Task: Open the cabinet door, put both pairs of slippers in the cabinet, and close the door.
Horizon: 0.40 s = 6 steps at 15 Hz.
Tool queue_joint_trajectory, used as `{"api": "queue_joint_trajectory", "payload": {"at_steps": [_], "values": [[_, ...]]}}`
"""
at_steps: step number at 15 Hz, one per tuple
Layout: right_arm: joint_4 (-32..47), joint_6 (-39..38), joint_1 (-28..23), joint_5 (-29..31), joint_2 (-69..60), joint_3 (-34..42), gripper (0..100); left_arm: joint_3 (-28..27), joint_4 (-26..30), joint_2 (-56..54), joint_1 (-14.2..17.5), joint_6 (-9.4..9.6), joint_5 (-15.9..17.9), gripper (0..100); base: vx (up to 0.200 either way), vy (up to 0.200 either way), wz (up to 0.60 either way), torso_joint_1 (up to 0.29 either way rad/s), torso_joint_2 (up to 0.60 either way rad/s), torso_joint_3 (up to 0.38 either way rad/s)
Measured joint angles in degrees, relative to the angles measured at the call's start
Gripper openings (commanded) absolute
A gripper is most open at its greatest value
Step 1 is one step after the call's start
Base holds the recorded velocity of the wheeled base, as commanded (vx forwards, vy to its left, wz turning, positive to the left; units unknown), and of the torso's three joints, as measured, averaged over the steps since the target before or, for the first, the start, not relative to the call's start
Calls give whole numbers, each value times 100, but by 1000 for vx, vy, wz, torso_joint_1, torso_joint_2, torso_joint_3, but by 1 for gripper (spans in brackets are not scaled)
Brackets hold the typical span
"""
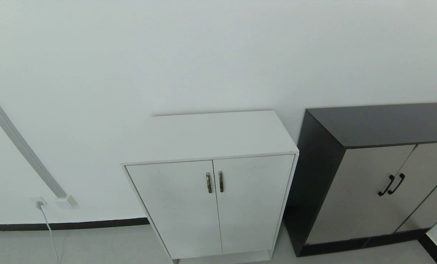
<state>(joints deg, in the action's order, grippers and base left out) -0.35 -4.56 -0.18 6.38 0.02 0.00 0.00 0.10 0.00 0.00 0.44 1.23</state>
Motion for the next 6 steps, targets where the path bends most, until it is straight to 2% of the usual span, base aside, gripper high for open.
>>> {"api": "queue_joint_trajectory", "payload": {"at_steps": [6], "values": [[9,16,0,-11,0,0,0,0,0,0,0,0,2,0,0,0,0,0,0,0]]}}
